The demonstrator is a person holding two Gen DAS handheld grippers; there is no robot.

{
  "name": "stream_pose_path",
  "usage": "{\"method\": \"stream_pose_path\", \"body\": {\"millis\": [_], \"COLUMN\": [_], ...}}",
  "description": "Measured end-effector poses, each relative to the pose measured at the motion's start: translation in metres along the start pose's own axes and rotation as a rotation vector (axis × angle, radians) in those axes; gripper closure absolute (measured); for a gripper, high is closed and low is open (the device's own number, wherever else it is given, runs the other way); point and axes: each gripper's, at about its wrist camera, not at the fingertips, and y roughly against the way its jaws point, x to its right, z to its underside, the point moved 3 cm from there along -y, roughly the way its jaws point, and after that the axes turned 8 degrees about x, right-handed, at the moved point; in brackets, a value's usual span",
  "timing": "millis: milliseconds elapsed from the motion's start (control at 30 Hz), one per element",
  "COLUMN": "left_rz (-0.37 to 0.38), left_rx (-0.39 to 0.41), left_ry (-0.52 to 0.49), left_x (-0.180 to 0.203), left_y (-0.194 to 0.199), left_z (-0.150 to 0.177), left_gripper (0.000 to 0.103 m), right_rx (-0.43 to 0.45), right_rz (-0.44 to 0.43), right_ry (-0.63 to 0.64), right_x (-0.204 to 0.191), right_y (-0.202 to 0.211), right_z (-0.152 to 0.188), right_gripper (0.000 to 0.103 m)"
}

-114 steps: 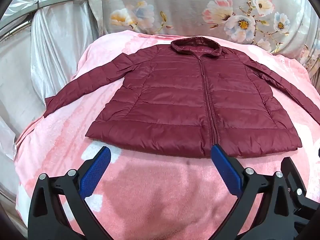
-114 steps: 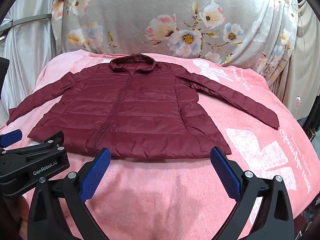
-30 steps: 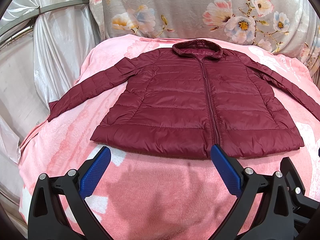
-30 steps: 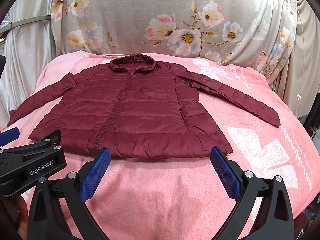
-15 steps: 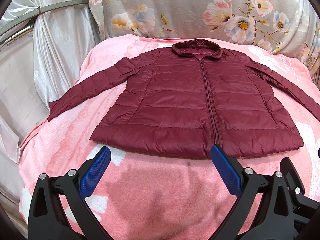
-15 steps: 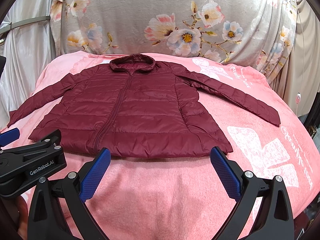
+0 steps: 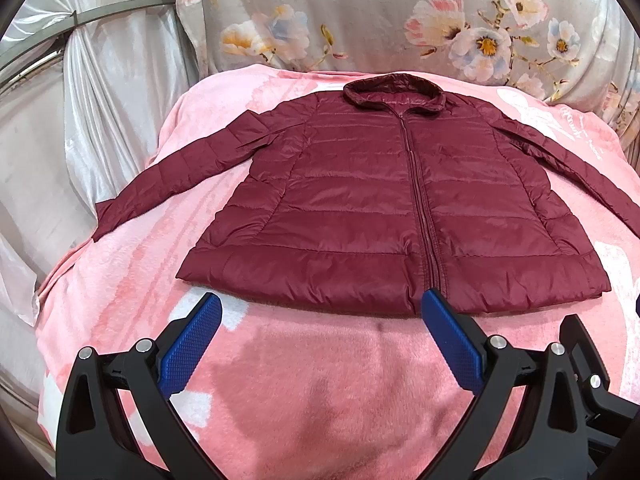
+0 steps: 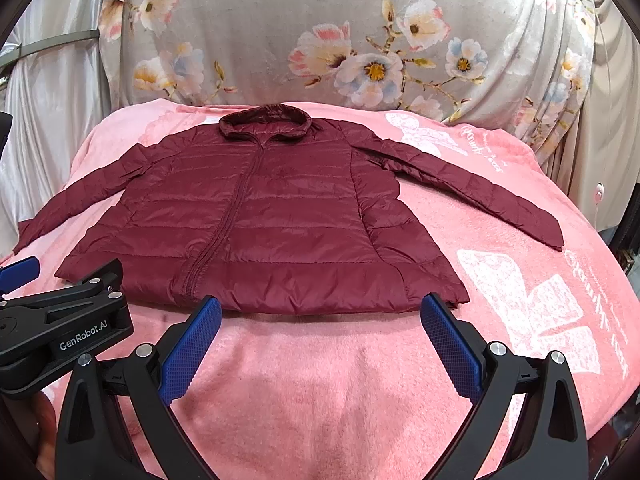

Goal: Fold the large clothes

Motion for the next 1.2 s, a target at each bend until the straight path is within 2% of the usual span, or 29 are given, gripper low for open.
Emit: {"method": "stream_pose_path", "body": {"millis": [333,500,667,900,1200], "left_rz": [0.024,0.014,0.016,0.009,-0.046], "left_rx": [-0.044,-0.051,-0.054,-0.074,-0.090], "left_ry": [0.001,0.011,0.008,0.025,0.038], "left_x": [0.007,0.009,0.013,0.014,0.008], "left_y": [-0.033,-0.050,-0.070,-0.102,-0.136], "left_z": [-0.007,-0.019,-0.033,-0.051,-0.062], "left_gripper": [0.005,0.005,0.005,0.005,0.005], "right_rx": [-0.055,-0.076,-0.104,-0.138,-0.168], "right_rz": [-0.023,0.008,0.082,0.209,0.385], "right_ry": [-0.020,-0.085,-0.160,-0.321,-0.477], "right_x": [0.014,0.045,0.096,0.197,0.308], "right_y": [-0.040,-0.068,-0.106,-0.161,-0.208], "right_z": [-0.003,-0.013,-0.024,-0.034,-0.032], "right_gripper": [0.005,0.005,0.005,0.005,0.005]}}
